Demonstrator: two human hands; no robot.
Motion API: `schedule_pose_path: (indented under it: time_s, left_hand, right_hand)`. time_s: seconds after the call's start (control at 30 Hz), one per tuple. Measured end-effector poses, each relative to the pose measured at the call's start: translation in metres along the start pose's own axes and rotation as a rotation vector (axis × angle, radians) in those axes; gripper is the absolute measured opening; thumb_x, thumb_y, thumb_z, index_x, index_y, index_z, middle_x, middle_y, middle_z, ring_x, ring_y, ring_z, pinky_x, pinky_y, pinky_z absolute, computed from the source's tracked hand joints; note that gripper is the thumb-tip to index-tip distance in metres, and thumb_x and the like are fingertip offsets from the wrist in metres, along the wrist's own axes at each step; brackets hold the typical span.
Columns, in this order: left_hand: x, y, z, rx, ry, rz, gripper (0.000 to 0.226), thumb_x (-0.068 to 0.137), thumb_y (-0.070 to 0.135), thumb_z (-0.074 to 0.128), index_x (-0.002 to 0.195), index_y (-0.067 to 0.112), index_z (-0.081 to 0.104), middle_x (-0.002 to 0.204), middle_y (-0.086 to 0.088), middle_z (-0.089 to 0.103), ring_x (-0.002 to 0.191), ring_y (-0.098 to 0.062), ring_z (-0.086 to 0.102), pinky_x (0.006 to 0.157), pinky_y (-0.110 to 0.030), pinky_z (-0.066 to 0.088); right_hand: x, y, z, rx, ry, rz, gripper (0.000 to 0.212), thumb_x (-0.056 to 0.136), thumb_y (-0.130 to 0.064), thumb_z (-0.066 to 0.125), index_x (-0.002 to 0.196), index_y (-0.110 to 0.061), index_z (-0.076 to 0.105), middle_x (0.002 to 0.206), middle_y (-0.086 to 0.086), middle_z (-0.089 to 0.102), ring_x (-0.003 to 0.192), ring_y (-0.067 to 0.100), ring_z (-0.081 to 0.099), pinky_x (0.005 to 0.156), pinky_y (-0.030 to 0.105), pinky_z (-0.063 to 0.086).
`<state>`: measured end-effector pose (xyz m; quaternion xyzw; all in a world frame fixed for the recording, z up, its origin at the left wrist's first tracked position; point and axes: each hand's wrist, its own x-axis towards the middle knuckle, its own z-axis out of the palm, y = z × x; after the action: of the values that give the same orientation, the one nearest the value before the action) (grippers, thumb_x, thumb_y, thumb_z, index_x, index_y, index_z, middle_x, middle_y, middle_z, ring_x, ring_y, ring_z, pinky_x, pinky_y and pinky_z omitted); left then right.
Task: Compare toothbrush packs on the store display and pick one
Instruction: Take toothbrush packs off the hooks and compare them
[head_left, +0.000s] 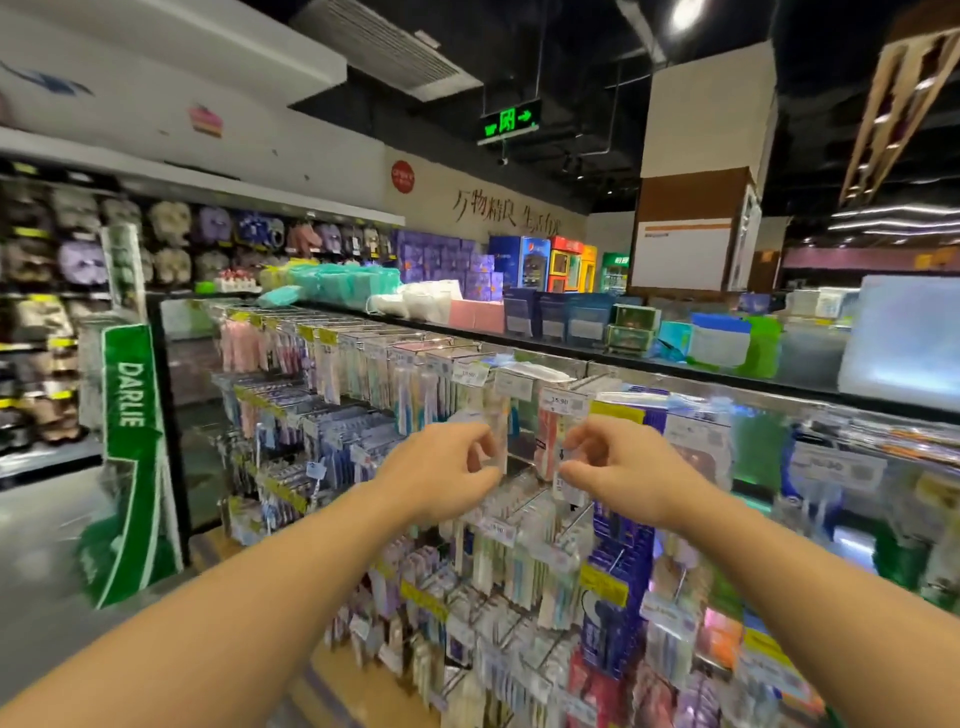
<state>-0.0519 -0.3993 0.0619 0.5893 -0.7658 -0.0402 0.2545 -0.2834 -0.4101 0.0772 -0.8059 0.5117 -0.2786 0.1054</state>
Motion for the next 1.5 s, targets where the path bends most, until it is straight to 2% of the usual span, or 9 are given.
schedule_pose_path:
  time_s: [0.3,0.53,0.67,0.8,0.9,1.03,1.2,1.37,1.5]
  left_hand:
    - [0.115,-0.06,0.012,0.05,0.003,0.076,0.034,0.094,0.046,0.061,0.125,0.03,0.061,0.116,0.009,0.063,0.093,-0.015,0.064,0.085,-0.038,0.055]
    - [0.231,-0.112,0.004,-0.015,0.073,0.17,0.018,0.091,0.043,0.064,0.107,0.034,0.065,0.107,0.011,0.066,0.087,-0.011,0.063,0.082,-0.036,0.055]
    - [0.286,-0.136,0.004,0.025,0.089,0.199,0.018,0.089,0.045,0.064,0.099,0.033,0.072,0.101,0.012,0.067,0.086,-0.013,0.062,0.083,-0.037,0.055]
    - [0.325,-0.151,0.011,0.061,0.111,0.231,0.018,0.09,0.046,0.063,0.091,0.032,0.074,0.094,0.014,0.066,0.088,-0.015,0.064,0.079,-0.035,0.055]
    - [0.347,-0.155,0.017,0.089,0.105,0.262,0.018,0.092,0.045,0.062,0.088,0.032,0.074,0.084,0.016,0.062,0.081,-0.012,0.06,0.065,-0.027,0.045]
    - [0.368,-0.161,0.029,0.056,0.07,0.258,0.017,0.093,0.042,0.062,0.086,0.032,0.075,0.072,0.019,0.057,0.072,-0.006,0.055,0.058,-0.024,0.036]
    - [0.376,-0.159,0.042,0.043,0.033,0.248,0.02,0.092,0.042,0.062,0.075,0.034,0.068,0.072,0.017,0.06,0.076,-0.014,0.06,0.068,-0.031,0.047]
    - [0.384,-0.145,0.04,-0.011,0.019,0.116,0.036,0.095,0.035,0.055,0.07,0.011,0.068,0.067,-0.007,0.066,0.065,-0.025,0.054,0.061,-0.032,0.042]
    - [0.388,-0.122,0.037,-0.144,-0.012,0.006,0.046,0.099,0.047,0.052,0.094,0.008,0.076,0.081,-0.011,0.073,0.078,-0.03,0.066,0.069,-0.033,0.049]
  right_hand:
    - [0.115,0.028,0.02,-0.06,0.055,0.015,0.022,0.093,-0.037,0.07,0.112,-0.026,0.065,0.096,-0.009,0.067,0.092,0.013,0.065,0.084,0.034,0.055]
    - [0.222,0.044,0.027,-0.139,0.084,0.105,0.02,0.094,-0.035,0.069,0.111,-0.025,0.066,0.099,-0.006,0.068,0.094,0.015,0.065,0.078,0.029,0.052]
    - [0.284,0.058,0.033,-0.239,0.107,0.149,0.022,0.093,-0.035,0.067,0.11,-0.021,0.069,0.11,0.0,0.071,0.103,0.021,0.065,0.087,0.035,0.054]
    - [0.326,0.073,0.044,-0.336,0.04,0.225,0.038,0.093,-0.037,0.065,0.126,-0.019,0.065,0.128,0.004,0.068,0.117,0.024,0.062,0.096,0.037,0.052]
    - [0.348,0.083,0.053,-0.378,-0.026,0.268,0.054,0.091,-0.044,0.065,0.138,-0.019,0.057,0.138,0.007,0.064,0.122,0.027,0.06,0.1,0.04,0.052]
    - [0.368,0.094,0.064,-0.365,-0.098,0.337,0.071,0.09,-0.053,0.065,0.15,-0.019,0.046,0.14,0.009,0.061,0.116,0.028,0.062,0.092,0.039,0.054]
    - [0.381,0.101,0.072,-0.276,-0.083,0.323,0.044,0.092,-0.043,0.064,0.129,-0.018,0.064,0.121,0.006,0.07,0.102,0.025,0.066,0.087,0.037,0.055]
    - [0.38,0.109,0.067,-0.17,0.023,0.325,0.036,0.092,-0.032,0.064,0.118,-0.009,0.066,0.109,0.011,0.074,0.097,0.03,0.07,0.082,0.042,0.057]
    - [0.377,0.11,0.05,0.041,0.187,0.27,0.025,0.093,-0.032,0.062,0.11,-0.014,0.066,0.096,0.003,0.069,0.088,0.025,0.068,0.072,0.039,0.055]
